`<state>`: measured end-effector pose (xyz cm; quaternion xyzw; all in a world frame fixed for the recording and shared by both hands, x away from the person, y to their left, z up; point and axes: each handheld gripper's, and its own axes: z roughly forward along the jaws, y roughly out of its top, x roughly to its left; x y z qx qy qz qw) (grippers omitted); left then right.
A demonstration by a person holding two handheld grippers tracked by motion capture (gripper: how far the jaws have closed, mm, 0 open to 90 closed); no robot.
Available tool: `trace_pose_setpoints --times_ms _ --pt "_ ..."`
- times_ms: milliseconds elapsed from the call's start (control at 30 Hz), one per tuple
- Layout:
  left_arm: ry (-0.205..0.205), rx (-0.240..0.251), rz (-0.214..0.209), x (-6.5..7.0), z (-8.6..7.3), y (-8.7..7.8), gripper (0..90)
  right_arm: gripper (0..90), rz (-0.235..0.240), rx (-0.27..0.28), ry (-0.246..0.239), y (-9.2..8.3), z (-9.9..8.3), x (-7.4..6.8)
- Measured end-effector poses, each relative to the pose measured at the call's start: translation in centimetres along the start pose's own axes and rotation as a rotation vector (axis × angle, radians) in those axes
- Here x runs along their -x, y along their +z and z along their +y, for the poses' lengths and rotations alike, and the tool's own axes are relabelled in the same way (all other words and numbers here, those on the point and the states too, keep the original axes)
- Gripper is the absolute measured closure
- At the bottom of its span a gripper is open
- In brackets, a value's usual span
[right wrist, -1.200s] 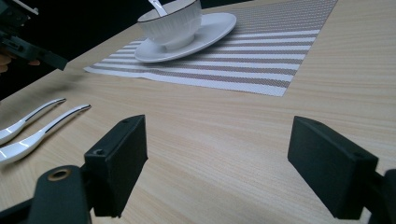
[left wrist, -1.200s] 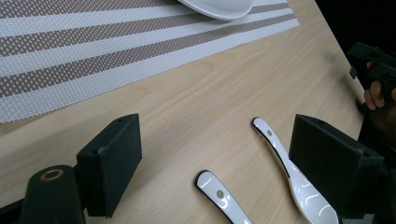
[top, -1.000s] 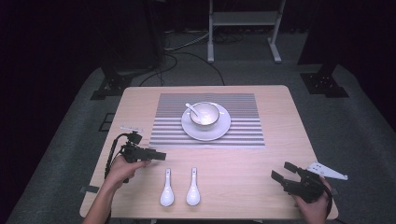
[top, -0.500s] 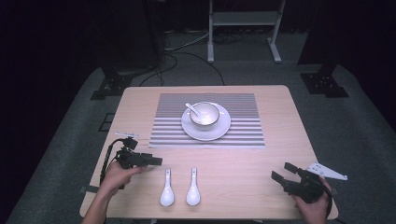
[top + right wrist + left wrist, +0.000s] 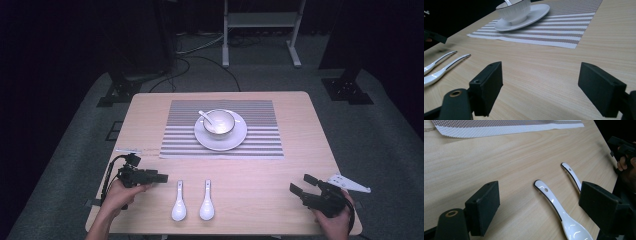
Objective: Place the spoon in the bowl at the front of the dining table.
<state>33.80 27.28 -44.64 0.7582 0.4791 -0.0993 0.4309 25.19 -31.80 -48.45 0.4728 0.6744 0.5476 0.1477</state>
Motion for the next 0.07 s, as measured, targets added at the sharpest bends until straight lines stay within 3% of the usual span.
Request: trace_pose_setpoints --times_ms 67 --pt "0.001 0.003 0.000 0.01 -0.05 -0.11 15.9 18.8 -0.001 0.000 0.001 0.00 0.00 -0.02"
